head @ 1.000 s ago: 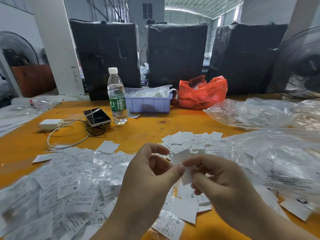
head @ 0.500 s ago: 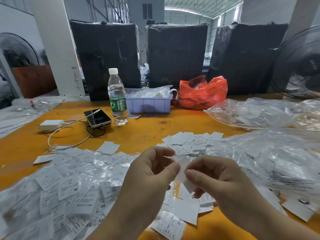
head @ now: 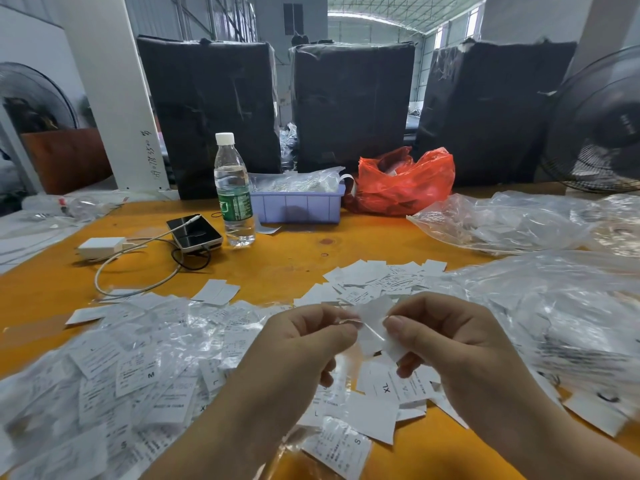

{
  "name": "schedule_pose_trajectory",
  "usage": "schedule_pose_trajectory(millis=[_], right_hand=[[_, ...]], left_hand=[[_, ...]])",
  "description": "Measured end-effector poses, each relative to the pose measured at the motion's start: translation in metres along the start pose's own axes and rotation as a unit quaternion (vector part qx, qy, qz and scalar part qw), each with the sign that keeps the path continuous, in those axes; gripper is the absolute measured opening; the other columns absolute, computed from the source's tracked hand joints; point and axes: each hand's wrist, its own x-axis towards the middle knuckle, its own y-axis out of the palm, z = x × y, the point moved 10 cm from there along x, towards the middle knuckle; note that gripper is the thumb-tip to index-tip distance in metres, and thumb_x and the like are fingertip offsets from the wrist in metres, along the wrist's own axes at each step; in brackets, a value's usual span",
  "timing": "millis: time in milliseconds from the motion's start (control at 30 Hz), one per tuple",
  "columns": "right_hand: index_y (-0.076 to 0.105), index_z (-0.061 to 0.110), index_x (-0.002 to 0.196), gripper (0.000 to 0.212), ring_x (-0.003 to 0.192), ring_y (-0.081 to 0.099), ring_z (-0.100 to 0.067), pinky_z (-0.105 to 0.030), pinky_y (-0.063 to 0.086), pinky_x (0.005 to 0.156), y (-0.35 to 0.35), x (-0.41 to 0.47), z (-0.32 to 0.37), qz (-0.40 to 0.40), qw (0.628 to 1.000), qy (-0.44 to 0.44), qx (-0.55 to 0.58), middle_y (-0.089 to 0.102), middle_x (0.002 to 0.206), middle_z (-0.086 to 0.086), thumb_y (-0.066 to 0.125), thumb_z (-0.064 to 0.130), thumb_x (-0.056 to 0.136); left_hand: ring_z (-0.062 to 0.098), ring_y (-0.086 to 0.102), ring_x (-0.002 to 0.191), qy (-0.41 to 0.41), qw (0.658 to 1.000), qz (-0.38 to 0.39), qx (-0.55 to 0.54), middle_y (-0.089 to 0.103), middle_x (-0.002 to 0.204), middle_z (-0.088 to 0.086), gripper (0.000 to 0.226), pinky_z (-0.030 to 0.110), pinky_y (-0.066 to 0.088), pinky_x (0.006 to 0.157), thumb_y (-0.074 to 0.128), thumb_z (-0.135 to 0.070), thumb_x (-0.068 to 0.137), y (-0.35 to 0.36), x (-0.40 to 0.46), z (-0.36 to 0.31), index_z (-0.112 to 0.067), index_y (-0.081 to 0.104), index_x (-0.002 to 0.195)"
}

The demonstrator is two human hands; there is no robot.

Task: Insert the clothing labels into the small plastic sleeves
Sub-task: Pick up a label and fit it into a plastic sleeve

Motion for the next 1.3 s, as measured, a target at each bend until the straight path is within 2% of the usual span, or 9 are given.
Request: schedule_pose_trajectory(millis=[133, 267, 467, 667, 800, 1000, 1067, 1200, 1300], right_hand=[[0.073, 0.017, 0.074, 0.011, 0.057, 0.060, -0.016, -0.026, 0.051, 0.055, -0.001, 0.000, -0.003, -0.003, 1.000, 0.006, -0.002, 0.066, 0.064, -0.006, 0.065, 0.023, 0.074], [0.071, 0.013, 0.072, 0.011, 0.056, 0.058, -0.015, -0.024, 0.051, 0.055, 0.000, 0.001, -0.007, 0.000, 1.000, 0.016, 0.005, 0.063, 0.062, -0.005, 0.064, 0.022, 0.072], [0.069, 0.012, 0.075, 0.022, 0.063, 0.059, -0.017, -0.029, 0.052, 0.061, 0.010, 0.001, -0.013, 0.056, 0.997, 0.050, 0.032, 0.059, 0.069, -0.007, 0.073, 0.033, 0.068], [0.072, 0.008, 0.074, 0.017, 0.062, 0.061, -0.019, -0.028, 0.051, 0.058, 0.014, 0.002, -0.015, 0.069, 0.996, 0.046, 0.030, 0.067, 0.066, -0.008, 0.068, 0.024, 0.077], [0.073, 0.009, 0.076, 0.017, 0.063, 0.063, -0.019, -0.027, 0.052, 0.059, 0.016, 0.001, -0.015, 0.079, 0.996, 0.043, 0.027, 0.069, 0.068, -0.007, 0.068, 0.025, 0.078], [0.073, 0.012, 0.071, 0.014, 0.060, 0.060, -0.016, -0.025, 0.049, 0.057, 0.019, 0.000, -0.015, 0.084, 0.995, 0.045, 0.021, 0.067, 0.063, -0.003, 0.069, 0.026, 0.075], [0.072, 0.013, 0.068, 0.015, 0.060, 0.059, -0.016, -0.026, 0.047, 0.057, 0.022, -0.001, -0.014, 0.095, 0.994, 0.045, 0.025, 0.066, 0.061, -0.004, 0.071, 0.027, 0.074], [0.071, 0.011, 0.068, 0.024, 0.059, 0.058, -0.015, -0.024, 0.046, 0.059, 0.024, -0.002, -0.013, 0.106, 0.994, 0.038, 0.012, 0.066, 0.060, -0.004, 0.074, 0.034, 0.073], [0.072, 0.012, 0.071, 0.030, 0.061, 0.059, -0.016, -0.026, 0.047, 0.061, 0.023, -0.002, -0.013, 0.107, 0.994, 0.036, 0.000, 0.066, 0.062, -0.005, 0.074, 0.041, 0.069]], left_hand=[[0.008, 0.046, 0.052, 0.009, 1.000, -0.004, 0.002, 0.054, 0.059, -0.003, 0.017, 0.019, 0.045, 0.053, 0.067, -0.023, 0.084, -0.001, 0.001, -0.003, -0.014, 0.072, 0.070], [0.007, 0.048, 0.052, 0.018, 1.000, -0.008, 0.011, 0.059, 0.060, -0.004, 0.023, 0.016, 0.042, 0.050, 0.059, -0.012, 0.091, -0.002, -0.001, -0.006, -0.010, 0.074, 0.074], [0.006, 0.051, 0.055, 0.031, 0.999, -0.002, 0.025, 0.060, 0.059, -0.008, 0.015, 0.018, 0.043, 0.055, 0.065, -0.020, 0.085, 0.002, -0.002, -0.007, -0.018, 0.075, 0.074], [0.007, 0.054, 0.057, 0.032, 0.999, -0.011, 0.042, 0.061, 0.060, -0.007, 0.010, 0.026, 0.044, 0.060, 0.071, -0.022, 0.083, 0.000, -0.001, -0.005, -0.017, 0.075, 0.075], [0.005, 0.054, 0.058, 0.044, 0.996, -0.017, 0.071, 0.061, 0.061, -0.008, 0.022, 0.027, 0.043, 0.063, 0.065, -0.037, 0.065, -0.005, -0.001, -0.007, -0.019, 0.074, 0.075], [0.001, 0.055, 0.060, 0.090, 0.990, 0.014, 0.104, 0.068, 0.070, -0.003, 0.031, 0.011, 0.040, 0.056, 0.059, -0.051, 0.074, -0.002, -0.004, -0.020, -0.024, 0.075, 0.077], [0.003, 0.055, 0.062, 0.113, 0.985, 0.029, 0.130, 0.068, 0.071, 0.002, 0.031, 0.019, 0.044, 0.058, 0.058, -0.052, 0.077, 0.003, -0.007, -0.024, -0.026, 0.075, 0.079], [0.011, 0.065, 0.076, 0.129, 0.979, 0.030, 0.157, 0.070, 0.076, -0.002, 0.024, 0.039, 0.051, 0.078, 0.061, -0.049, 0.078, 0.008, -0.008, -0.024, -0.030, 0.075, 0.082], [0.020, 0.065, 0.077, 0.141, 0.975, 0.009, 0.170, 0.069, 0.074, 0.001, 0.021, 0.044, 0.052, 0.076, 0.062, -0.048, 0.077, 0.006, -0.009, -0.026, -0.031, 0.074, 0.082]])
